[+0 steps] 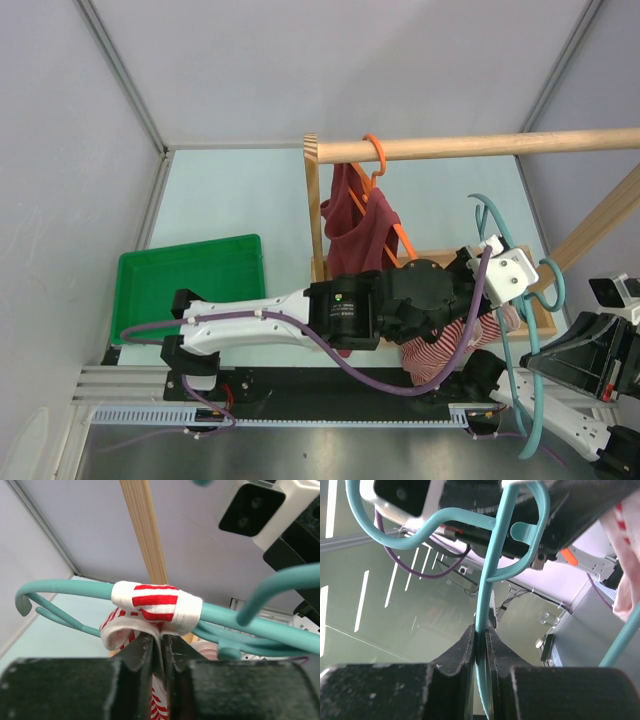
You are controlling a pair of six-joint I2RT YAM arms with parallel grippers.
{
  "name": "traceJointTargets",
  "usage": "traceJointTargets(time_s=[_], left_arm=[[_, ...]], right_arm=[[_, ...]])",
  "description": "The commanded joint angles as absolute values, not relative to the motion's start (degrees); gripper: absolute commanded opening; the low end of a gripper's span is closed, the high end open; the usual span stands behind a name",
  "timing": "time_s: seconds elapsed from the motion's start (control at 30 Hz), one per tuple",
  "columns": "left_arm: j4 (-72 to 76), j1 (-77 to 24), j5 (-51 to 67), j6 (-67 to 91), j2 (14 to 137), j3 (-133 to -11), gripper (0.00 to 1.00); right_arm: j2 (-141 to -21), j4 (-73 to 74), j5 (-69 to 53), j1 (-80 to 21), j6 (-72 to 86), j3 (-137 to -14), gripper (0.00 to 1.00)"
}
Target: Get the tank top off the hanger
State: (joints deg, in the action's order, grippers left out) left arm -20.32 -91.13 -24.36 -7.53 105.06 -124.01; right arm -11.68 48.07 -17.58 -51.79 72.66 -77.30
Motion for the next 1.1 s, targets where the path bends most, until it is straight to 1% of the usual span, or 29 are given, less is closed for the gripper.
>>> traceJointTargets(time_s=[0.0,0.03,0.33,0.5,0.7,0.87,1.0,1.07], left_arm=[[-17.4,-90.6,-26.9,-8.5,104.8,-127.1,0.05],[-17.4,-90.6,-27.5,-8.8,104.8,-127.1,0.00],[-15.8,-90.6,-30.0,-12.7,103.4,-123.8,0.00],[-14.9,-90.1,-30.0,-15.5,102.9,-123.8,0.00],[-14.6,-86.6,-28.6,-15.7,102.0,-124.1,0.00],[-13.7,-84.2,-27.9,-15.6,101.2,-124.2,0.00],[-13.4,-83.2,-29.6,-14.5,102.2,-125.3,0.00],[-13.5,-82.8,-31.4,-13.8,103.5,-126.1,0.00]], right_arm=[[-9.9,45.0,-23.1,-51.1,72.6,-77.7,0.00],[-9.6,45.3,-23.4,-50.9,72.6,-77.7,0.00],[-6.2,49.3,-25.0,-50.6,71.0,-79.6,0.00],[-4.8,53.2,-25.4,-50.8,69.0,-80.9,0.00],[-3.7,58.4,-27.4,-50.6,65.8,-82.9,0.00],[-2.7,61.5,-26.4,-51.0,64.8,-83.9,0.00],[-2.6,61.3,-28.3,-50.5,63.5,-83.2,0.00],[-2.5,58.9,-31.0,-50.2,63.0,-82.5,0.00]])
